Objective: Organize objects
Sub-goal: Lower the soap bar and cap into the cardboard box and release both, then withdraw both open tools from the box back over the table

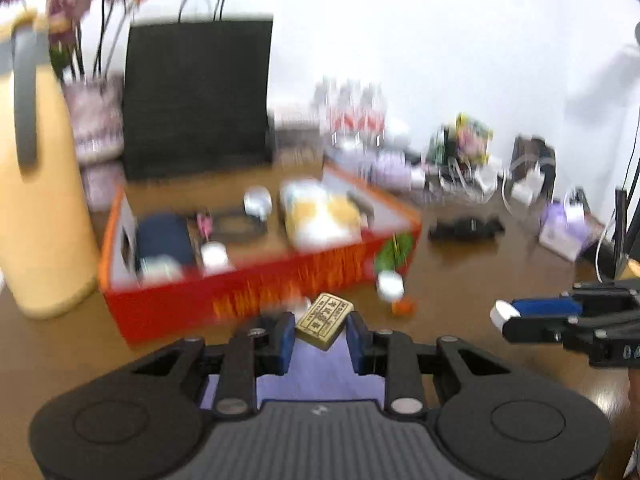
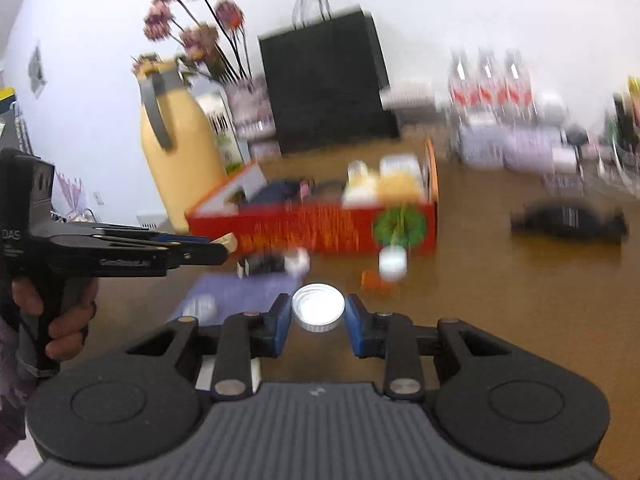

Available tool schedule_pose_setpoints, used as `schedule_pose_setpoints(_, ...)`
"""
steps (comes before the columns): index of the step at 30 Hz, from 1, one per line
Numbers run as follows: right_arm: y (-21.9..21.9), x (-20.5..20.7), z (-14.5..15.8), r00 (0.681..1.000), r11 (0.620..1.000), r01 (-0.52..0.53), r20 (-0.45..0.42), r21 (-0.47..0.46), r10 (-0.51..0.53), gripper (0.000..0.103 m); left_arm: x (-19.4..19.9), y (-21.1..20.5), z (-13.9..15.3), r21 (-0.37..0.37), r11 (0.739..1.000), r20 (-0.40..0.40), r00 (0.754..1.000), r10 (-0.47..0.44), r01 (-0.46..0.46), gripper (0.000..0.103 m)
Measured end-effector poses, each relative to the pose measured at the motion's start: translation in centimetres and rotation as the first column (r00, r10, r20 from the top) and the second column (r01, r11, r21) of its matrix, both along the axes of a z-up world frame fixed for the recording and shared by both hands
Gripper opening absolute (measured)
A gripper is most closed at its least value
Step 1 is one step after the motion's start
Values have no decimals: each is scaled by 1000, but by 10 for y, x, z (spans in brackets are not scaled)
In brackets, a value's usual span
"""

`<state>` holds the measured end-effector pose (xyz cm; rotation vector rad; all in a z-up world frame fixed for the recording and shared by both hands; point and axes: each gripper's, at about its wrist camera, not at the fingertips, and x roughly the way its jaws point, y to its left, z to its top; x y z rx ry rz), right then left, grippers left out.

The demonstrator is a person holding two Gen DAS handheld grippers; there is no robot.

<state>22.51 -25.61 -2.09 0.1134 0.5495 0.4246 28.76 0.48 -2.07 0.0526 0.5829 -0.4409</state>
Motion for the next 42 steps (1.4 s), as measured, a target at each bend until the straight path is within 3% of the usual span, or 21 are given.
schedule_pose_setpoints(4, 4, 51, 41, 994, 998, -64, 87, -24, 66, 30, 55, 6, 28, -5, 999, -17, 999, 44, -45, 26)
schedule_pose_setpoints(8, 20, 146, 62, 994, 994, -103, 44, -23, 104, 30, 143, -3, 42, -44, 994, -118, 988, 95, -101, 26)
schedule_pose_setpoints(10, 33, 203, 56, 994, 994, -103, -35, -25, 102, 30, 189, -12, 33, -25, 990, -176, 975, 133, -140, 26)
schedule_pose_setpoints(14, 63, 282, 20, 985, 993, -69, -166, -94, 52, 31, 256, -16, -3, -12, 961, -303, 917, 260, -276, 24)
schedule_pose_setpoints(16, 70, 306, 0, 970, 995, -66, -240, -81, 45, 34, 271, -14, -16, -28, 945, -340, 892, 298, -327, 33)
schedule_pose_setpoints(18, 74, 317, -12, 967, 992, -38, -257, -120, 6, 50, 275, -9, -20, -72, 940, -371, 883, 286, -334, 40)
schedule_pose_setpoints(19, 74, 316, -14, 969, 992, -29, -246, -126, -3, 51, 274, -6, -20, -97, 937, -368, 887, 280, -336, 45)
schedule_pose_setpoints(24, 62, 282, 13, 990, 992, -5, -139, -126, -12, 70, 242, -2, 8, -73, 950, -275, 922, 273, -302, 55)
schedule_pose_setpoints(28, 49, 224, 45, 1000, 988, -10, -11, -152, 8, 76, 185, 4, 49, -76, 963, -174, 954, 243, -259, 59)
schedule_pose_setpoints(31, 34, 155, 62, 996, 989, -51, 66, -136, 60, 89, 112, 15, 70, -131, 967, -64, 975, 212, -219, 83)
schedule_pose_setpoints(33, 18, 111, 69, 991, 992, -75, 99, -97, 85, 94, 57, 22, 73, -143, 969, 1, 979, 202, -199, 86)
schedule_pose_setpoints(36, -12, 42, 73, 993, 999, -41, 108, 3, 41, 102, -22, 36, 67, -163, 973, 14, 986, 169, -164, 88)
schedule_pose_setpoints(38, -26, -2, 68, 995, 998, -35, 98, 48, 31, 103, -72, 45, 59, -180, 974, 37, 988, 148, -139, 97)
schedule_pose_setpoints(40, -31, -43, 56, 996, 998, -26, 83, 55, 22, 103, -111, 51, 51, -135, 981, 69, 986, 151, -141, 98)
schedule_pose_setpoints(42, -31, -80, 40, 998, 1000, 21, 57, 12, -22, 103, -145, 57, 43, -91, 976, 79, 975, 206, -199, 98)
